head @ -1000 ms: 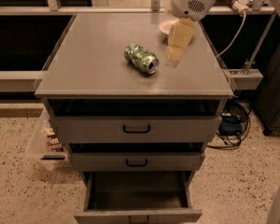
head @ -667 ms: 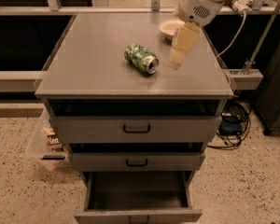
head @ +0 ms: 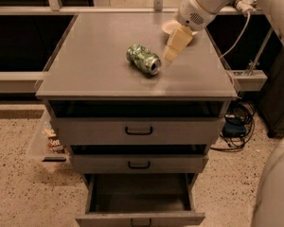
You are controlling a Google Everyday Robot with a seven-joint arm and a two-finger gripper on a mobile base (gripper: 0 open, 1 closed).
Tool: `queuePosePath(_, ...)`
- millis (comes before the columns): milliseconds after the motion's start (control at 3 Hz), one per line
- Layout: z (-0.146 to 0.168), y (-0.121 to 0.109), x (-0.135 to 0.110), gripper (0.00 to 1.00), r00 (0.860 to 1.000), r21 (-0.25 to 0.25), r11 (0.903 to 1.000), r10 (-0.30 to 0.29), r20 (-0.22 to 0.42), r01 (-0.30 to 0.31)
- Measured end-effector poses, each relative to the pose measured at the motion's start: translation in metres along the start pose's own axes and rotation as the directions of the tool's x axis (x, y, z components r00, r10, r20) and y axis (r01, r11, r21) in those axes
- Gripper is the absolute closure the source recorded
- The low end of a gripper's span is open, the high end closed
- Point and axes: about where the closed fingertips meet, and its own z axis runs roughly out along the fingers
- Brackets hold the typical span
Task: Place green can into bottom drawer
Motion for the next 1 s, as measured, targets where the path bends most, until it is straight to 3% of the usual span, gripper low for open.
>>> queuePosePath(333, 0.027, -0.012, -0.002, 0.00, 0.998, -0.020, 0.9989, 0.044, 0.051, -0.043)
queuePosePath(1000, 0.083, -0.015, -0.018, 0.00, 0.990, -0.113, 0.9897, 0.099, 0.098, -0.088)
